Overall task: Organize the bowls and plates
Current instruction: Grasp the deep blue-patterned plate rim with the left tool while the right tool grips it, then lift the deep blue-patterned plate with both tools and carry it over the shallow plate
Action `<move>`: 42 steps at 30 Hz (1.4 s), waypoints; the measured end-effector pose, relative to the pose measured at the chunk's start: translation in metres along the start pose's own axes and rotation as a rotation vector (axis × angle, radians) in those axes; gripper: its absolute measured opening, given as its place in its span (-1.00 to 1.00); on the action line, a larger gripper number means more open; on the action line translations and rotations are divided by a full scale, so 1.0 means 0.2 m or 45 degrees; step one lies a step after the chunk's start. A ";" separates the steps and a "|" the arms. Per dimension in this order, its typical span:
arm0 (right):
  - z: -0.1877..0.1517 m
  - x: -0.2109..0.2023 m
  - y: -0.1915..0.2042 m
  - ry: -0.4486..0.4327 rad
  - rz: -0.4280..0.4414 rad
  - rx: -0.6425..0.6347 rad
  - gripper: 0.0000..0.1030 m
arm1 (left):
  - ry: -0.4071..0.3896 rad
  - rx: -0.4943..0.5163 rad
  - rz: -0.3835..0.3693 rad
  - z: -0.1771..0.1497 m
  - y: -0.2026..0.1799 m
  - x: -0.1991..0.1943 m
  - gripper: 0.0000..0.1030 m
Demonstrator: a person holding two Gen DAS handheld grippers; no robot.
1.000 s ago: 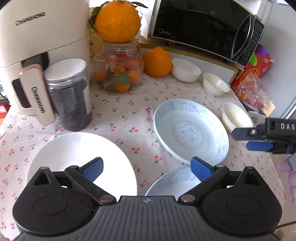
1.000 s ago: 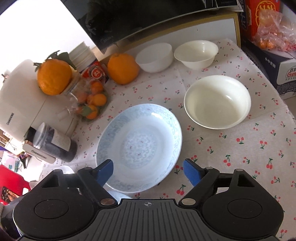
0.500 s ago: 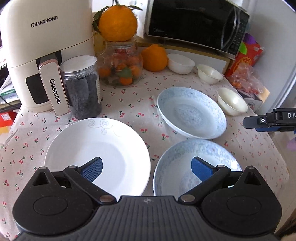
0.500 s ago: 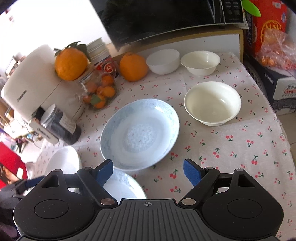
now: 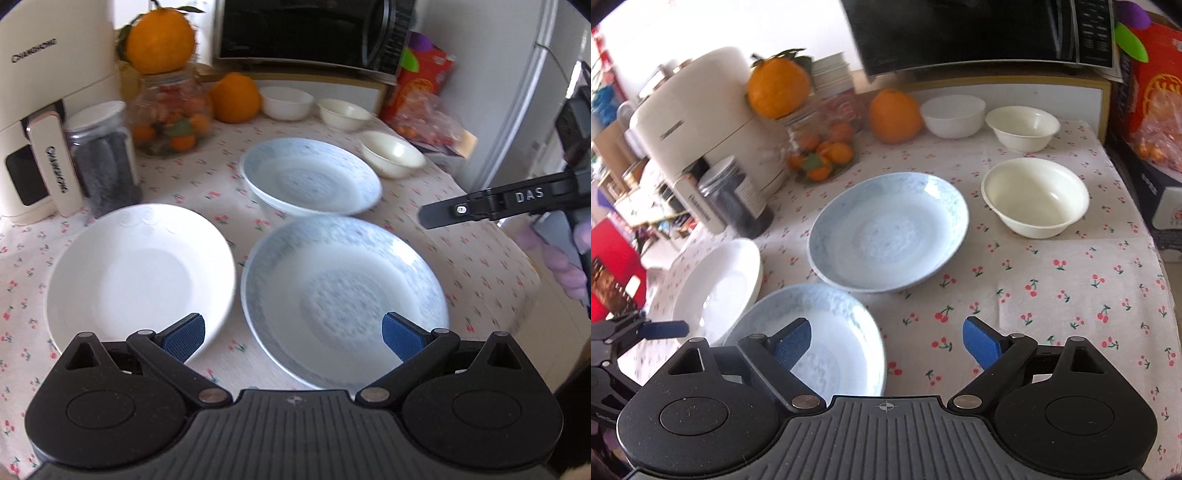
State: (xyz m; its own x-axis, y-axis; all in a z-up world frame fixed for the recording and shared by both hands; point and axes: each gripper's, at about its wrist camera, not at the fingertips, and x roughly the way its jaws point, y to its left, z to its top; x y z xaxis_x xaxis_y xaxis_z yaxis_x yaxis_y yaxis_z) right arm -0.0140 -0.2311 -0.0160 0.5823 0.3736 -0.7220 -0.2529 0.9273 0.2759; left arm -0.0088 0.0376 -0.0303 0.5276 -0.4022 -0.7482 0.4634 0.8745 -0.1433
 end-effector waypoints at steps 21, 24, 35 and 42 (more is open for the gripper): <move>-0.21 0.19 0.09 0.140 0.182 -0.071 0.79 | 0.149 -0.190 -0.178 -0.10 0.04 0.13 0.65; -0.21 0.20 0.07 0.142 0.195 -0.024 0.78 | 0.168 -0.252 -0.191 -0.10 0.06 0.15 0.49; -0.20 0.23 0.06 0.114 0.179 0.025 0.31 | 0.160 -0.305 -0.178 -0.08 0.09 0.16 -0.11; -0.19 0.23 0.02 0.107 0.106 0.066 -0.37 | 0.159 -0.350 -0.138 -0.09 0.13 0.15 -0.52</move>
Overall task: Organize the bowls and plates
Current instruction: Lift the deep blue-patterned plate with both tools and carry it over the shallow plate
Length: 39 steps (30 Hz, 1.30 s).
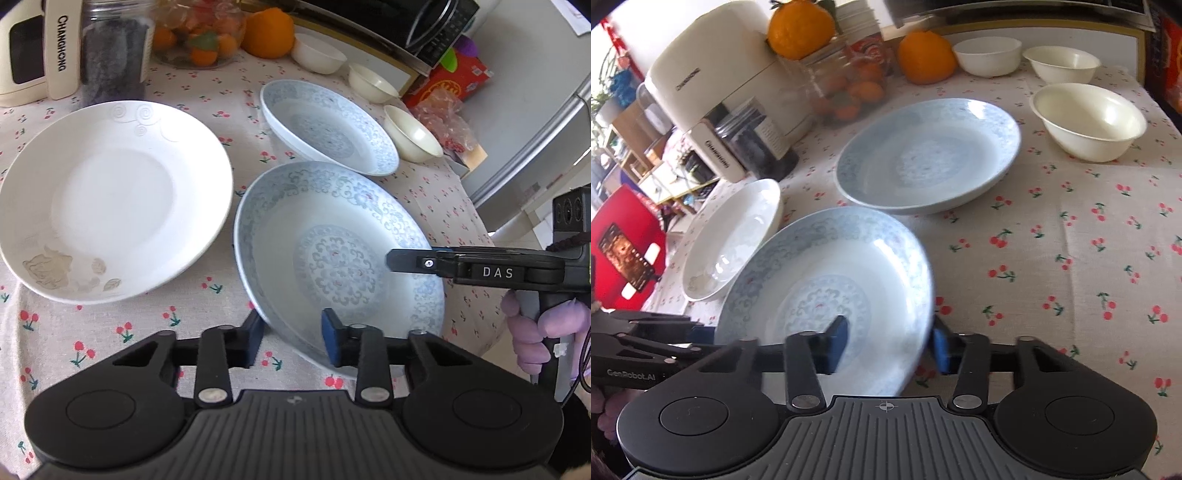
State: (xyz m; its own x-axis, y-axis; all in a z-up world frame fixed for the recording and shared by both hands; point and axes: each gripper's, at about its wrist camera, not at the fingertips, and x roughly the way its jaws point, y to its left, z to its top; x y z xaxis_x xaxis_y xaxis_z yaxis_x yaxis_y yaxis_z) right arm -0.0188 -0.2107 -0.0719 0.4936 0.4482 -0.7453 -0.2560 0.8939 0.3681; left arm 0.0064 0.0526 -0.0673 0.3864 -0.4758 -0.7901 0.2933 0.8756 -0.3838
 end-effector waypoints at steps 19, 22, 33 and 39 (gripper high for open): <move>0.03 -0.08 -0.01 -0.031 -0.007 0.034 -0.62 | -0.013 -0.023 -0.024 0.00 0.00 -0.05 -0.61; 0.04 -0.10 -0.02 -0.041 0.002 0.047 -0.62 | -0.027 -0.021 -0.033 0.01 0.00 -0.07 -0.61; 0.11 -0.17 -0.03 -0.110 0.025 0.091 -0.62 | -0.127 -0.032 -0.064 0.07 -0.04 -0.13 -0.61; 0.17 -0.18 -0.06 -0.142 0.018 0.121 -0.62 | -0.170 -0.042 -0.068 0.13 -0.06 -0.12 -0.61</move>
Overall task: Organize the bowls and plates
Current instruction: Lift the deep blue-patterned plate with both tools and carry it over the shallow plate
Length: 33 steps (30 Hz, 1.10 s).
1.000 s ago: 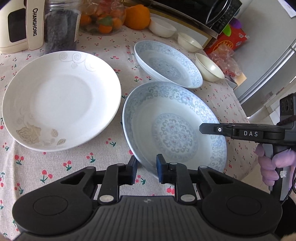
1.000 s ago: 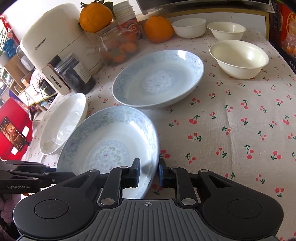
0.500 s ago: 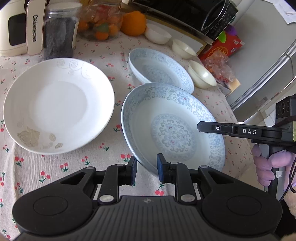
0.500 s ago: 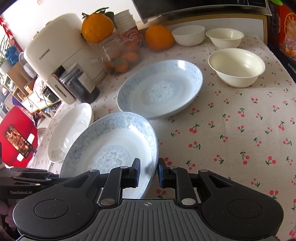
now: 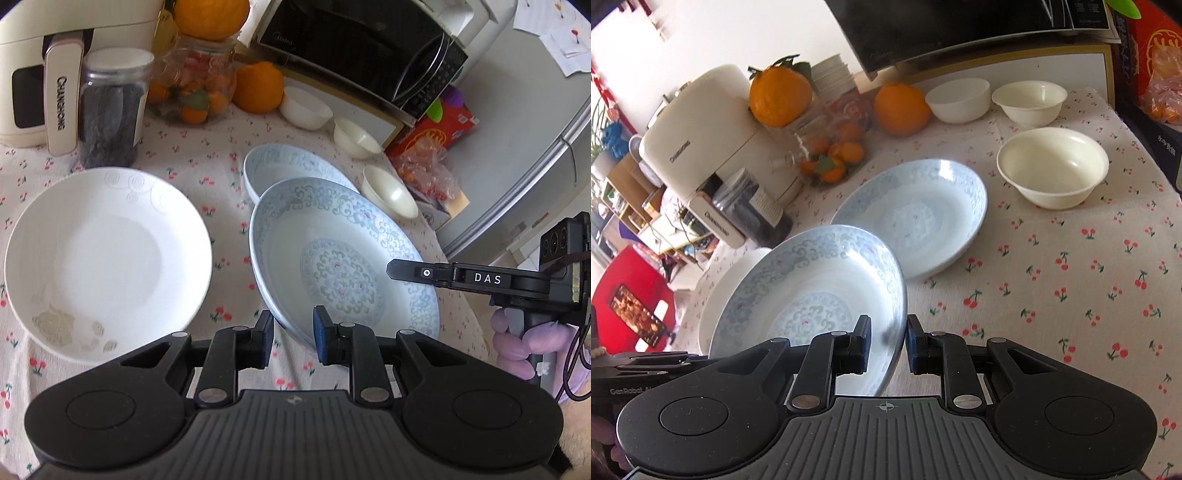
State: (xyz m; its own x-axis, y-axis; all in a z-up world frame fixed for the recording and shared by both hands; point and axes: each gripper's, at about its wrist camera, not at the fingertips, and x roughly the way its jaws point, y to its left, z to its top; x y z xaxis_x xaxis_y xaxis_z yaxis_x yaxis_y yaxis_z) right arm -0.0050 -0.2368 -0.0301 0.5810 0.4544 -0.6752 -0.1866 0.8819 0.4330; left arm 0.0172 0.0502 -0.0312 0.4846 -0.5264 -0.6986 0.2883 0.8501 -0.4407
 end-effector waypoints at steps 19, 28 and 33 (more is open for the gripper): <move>0.25 0.12 -0.13 -0.068 -0.097 0.103 -0.61 | -0.089 -0.027 0.014 0.25 -0.01 0.21 -0.61; 0.32 0.22 -0.17 -0.067 -0.113 0.149 -0.61 | -0.117 -0.044 0.070 0.33 0.03 0.28 -0.61; 0.34 0.29 -0.19 -0.045 -0.116 0.188 -0.61 | -0.129 -0.057 0.096 0.35 0.05 0.31 -0.61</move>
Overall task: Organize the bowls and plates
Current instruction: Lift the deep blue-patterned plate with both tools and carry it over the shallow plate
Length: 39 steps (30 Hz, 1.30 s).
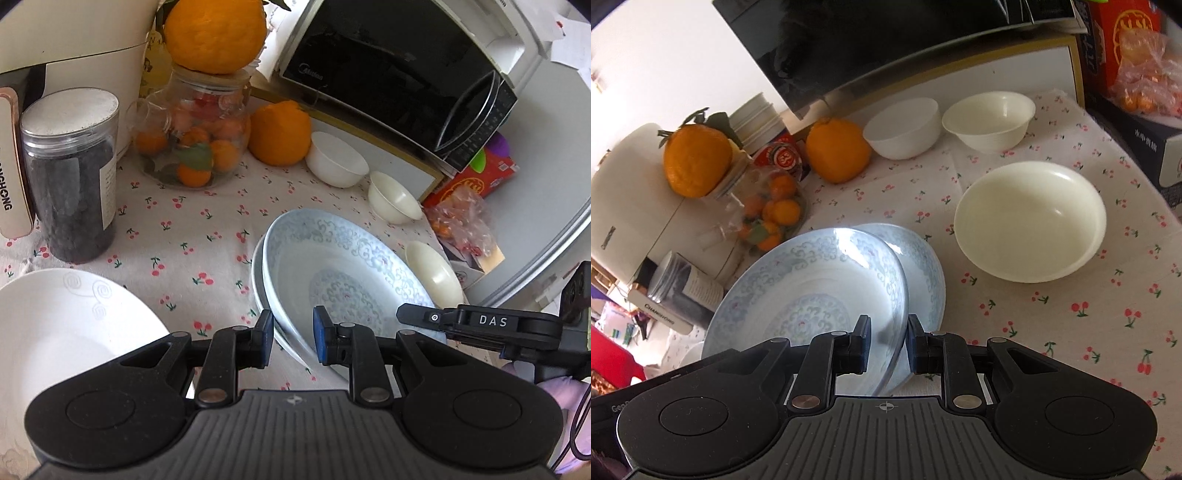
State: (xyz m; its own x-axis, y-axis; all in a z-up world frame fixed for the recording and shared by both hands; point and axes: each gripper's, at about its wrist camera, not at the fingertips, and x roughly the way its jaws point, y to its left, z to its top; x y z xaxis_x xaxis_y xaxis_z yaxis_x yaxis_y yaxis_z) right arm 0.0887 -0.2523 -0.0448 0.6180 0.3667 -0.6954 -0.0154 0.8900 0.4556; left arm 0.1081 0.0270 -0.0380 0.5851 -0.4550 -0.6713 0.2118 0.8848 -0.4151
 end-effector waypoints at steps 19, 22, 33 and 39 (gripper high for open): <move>0.02 0.06 0.02 -0.025 -0.109 -0.061 -0.61 | 0.054 0.076 0.104 -0.01 -0.04 0.14 -0.61; 0.02 0.07 0.02 -0.024 -0.127 -0.073 -0.61 | 0.053 0.095 0.130 -0.01 -0.06 0.14 -0.61; 0.01 0.08 0.07 -0.037 -0.196 -0.167 -0.61 | 0.051 0.087 0.206 -0.01 -0.08 0.16 -0.60; 0.01 0.07 0.08 -0.027 -0.195 -0.185 -0.61 | 0.052 0.095 0.237 0.00 -0.10 0.17 -0.60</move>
State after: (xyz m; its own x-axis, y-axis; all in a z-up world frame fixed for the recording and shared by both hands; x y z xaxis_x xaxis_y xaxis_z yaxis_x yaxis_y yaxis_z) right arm 0.0982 -0.2338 -0.0468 0.6379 0.2200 -0.7380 -0.0326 0.9652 0.2595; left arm 0.1234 -0.0056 -0.0528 0.5875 -0.2850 -0.7574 0.1609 0.9584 -0.2359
